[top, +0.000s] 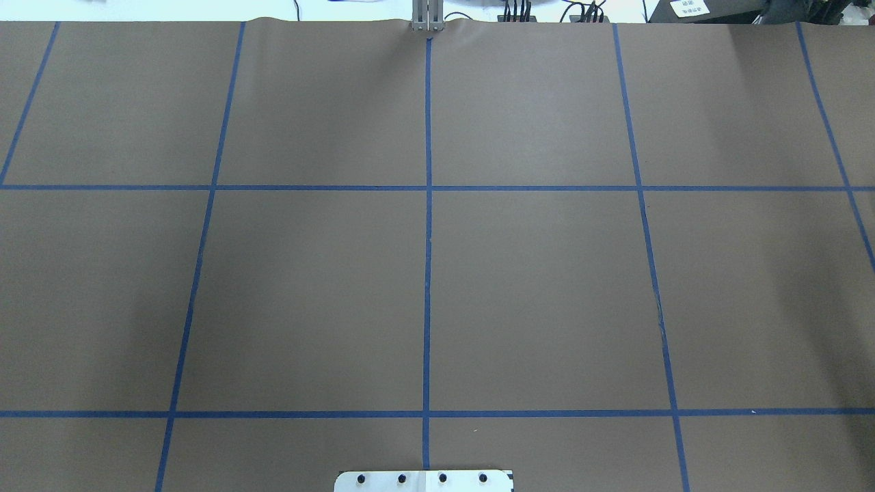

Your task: Left arm hands cup to right arm to dump lemon

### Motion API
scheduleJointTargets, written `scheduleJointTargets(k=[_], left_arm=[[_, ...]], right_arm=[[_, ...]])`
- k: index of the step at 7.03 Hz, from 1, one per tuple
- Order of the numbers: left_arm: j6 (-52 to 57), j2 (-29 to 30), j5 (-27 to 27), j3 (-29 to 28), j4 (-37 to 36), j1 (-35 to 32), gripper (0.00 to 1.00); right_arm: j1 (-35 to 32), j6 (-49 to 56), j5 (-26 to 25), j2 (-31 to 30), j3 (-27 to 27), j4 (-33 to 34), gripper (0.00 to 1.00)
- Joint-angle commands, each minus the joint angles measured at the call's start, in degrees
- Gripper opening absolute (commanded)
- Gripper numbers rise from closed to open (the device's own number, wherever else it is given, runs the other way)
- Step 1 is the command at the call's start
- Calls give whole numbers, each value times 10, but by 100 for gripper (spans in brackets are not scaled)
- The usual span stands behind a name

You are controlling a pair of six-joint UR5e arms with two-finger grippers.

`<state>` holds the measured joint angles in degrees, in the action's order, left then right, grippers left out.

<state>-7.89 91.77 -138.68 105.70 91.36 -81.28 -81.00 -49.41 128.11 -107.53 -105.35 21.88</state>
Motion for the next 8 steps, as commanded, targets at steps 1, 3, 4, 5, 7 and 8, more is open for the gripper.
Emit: scheduleJointTargets(k=[1, 3, 4, 5, 7, 8], left_arm=[[0, 1, 0, 0, 0, 1, 100], [0, 1, -1, 3, 0, 0, 100], [0, 2, -1, 4, 0, 0, 100], [0, 3, -1, 4, 0, 1, 100], [-1, 9, 0, 3, -1, 1, 100], [-1, 10, 0, 4, 0, 1, 100]], right_arm=[[-13, -130, 0, -11, 107, -178, 13], [-16, -275, -3, -8, 148, -241, 13], [-22, -338, -4, -8, 156, -258, 13], [-26, -410, -7, -3, 165, -270, 13], [-39, -537, -9, -2, 165, -271, 13], [-43, -573, -8, -2, 166, -271, 14]])
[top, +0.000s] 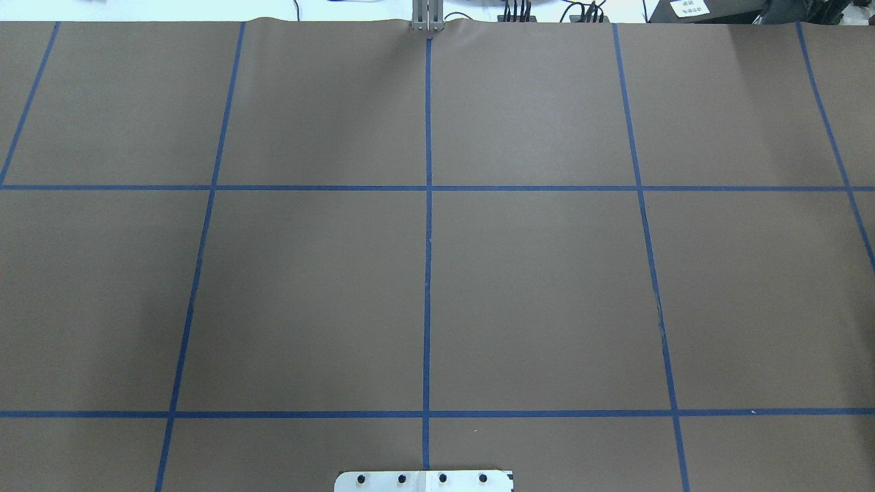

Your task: Left arm hands cup to right arm to dump lemon

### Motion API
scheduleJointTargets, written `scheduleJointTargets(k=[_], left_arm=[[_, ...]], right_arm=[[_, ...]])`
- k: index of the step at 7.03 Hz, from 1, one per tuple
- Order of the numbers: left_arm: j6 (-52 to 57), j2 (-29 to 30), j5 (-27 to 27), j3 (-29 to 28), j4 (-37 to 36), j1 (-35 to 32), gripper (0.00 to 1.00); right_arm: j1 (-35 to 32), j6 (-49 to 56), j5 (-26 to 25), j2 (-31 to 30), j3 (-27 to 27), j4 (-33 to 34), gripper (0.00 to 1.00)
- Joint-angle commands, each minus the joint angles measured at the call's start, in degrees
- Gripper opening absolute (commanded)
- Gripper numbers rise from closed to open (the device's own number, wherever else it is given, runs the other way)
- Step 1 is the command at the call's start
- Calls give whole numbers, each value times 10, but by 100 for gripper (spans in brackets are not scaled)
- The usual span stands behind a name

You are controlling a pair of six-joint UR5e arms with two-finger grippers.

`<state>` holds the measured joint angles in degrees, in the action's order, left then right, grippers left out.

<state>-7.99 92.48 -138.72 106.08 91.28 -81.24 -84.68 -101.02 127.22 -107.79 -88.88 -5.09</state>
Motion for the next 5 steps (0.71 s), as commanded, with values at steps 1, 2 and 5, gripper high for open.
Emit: scheduleJointTargets(k=[1, 2, 5], left_arm=[[0, 2, 0, 0, 0, 0, 100], [1, 2, 0, 1, 0, 0, 100], [1, 2, 1, 3, 0, 0, 100]], right_arm=[[-8, -117, 0, 0, 1, -7, 13], [-14, -177, -1, 3, 4, -25, 14], [-48, -306, -5, 11, 33, -58, 13]])
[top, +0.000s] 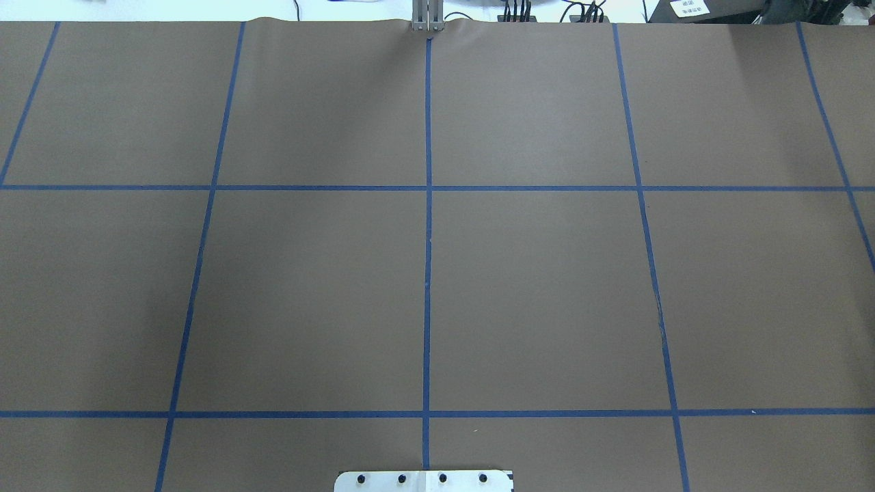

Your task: Left arm hands cup to right arm to dump lemon

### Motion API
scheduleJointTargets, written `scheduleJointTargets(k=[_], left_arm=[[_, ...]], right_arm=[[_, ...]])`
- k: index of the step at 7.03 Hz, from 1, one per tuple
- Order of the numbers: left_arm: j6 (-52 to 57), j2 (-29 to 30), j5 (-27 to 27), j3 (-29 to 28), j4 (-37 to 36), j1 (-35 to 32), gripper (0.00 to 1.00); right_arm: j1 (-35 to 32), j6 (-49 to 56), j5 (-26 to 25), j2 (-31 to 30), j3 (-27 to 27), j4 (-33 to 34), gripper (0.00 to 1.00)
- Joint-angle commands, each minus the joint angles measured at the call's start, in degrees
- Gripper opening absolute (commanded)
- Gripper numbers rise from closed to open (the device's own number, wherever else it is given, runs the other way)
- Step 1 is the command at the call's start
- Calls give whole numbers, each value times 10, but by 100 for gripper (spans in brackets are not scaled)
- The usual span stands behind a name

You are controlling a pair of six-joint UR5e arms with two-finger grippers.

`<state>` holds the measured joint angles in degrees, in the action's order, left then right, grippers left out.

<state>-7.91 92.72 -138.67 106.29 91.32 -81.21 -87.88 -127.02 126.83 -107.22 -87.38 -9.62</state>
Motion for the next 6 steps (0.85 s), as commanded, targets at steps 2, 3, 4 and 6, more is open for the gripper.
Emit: scheduleJointTargets(k=[2, 3, 4, 6], left_arm=[[0, 0, 1, 3, 0, 0, 100], [0, 0, 1, 4, 0, 0, 100], [0, -1, 1, 4, 0, 0, 100], [0, -1, 1, 4, -1, 0, 100]], right_arm=[[-26, -149, -25, 22, 90, -95, 9], [-26, -226, -61, 31, 103, -125, 9], [-26, -260, -65, 42, 106, -125, 9], [-26, -334, -97, 52, 113, -127, 9]])
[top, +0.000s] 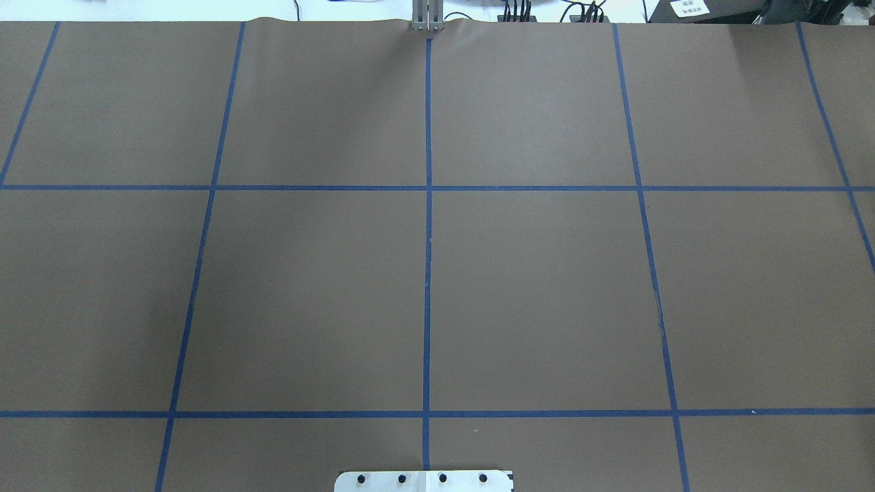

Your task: Left arm hands cup to right arm to dump lemon

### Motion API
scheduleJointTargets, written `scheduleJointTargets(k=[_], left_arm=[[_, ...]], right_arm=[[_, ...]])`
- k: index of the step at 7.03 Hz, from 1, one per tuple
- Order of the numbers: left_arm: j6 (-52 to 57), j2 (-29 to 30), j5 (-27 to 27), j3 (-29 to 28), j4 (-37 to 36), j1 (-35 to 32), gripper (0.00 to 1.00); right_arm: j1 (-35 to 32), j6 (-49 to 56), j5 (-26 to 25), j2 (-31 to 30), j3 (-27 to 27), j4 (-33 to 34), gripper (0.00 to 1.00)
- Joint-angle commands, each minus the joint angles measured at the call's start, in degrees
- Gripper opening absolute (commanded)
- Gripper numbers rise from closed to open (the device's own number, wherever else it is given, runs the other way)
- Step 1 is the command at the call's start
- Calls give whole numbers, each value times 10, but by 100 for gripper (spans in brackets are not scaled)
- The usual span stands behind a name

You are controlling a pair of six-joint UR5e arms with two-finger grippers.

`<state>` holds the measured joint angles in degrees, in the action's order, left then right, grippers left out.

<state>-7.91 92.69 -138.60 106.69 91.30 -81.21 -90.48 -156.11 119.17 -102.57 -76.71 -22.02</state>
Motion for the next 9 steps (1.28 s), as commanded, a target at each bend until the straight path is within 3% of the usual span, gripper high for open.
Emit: scheduleJointTargets(k=[1, 5, 9], left_arm=[[0, 0, 0, 0, 0, -1, 100], [0, 0, -1, 5, -1, 0, 100], [0, -2, -2, 10, -2, 0, 100]], right_arm=[[0, -66, -24, 5, 7, -3, 9], [-6, -247, -113, -1, 43, -82, 9], [-7, -322, -140, -1, 41, -97, 9]])
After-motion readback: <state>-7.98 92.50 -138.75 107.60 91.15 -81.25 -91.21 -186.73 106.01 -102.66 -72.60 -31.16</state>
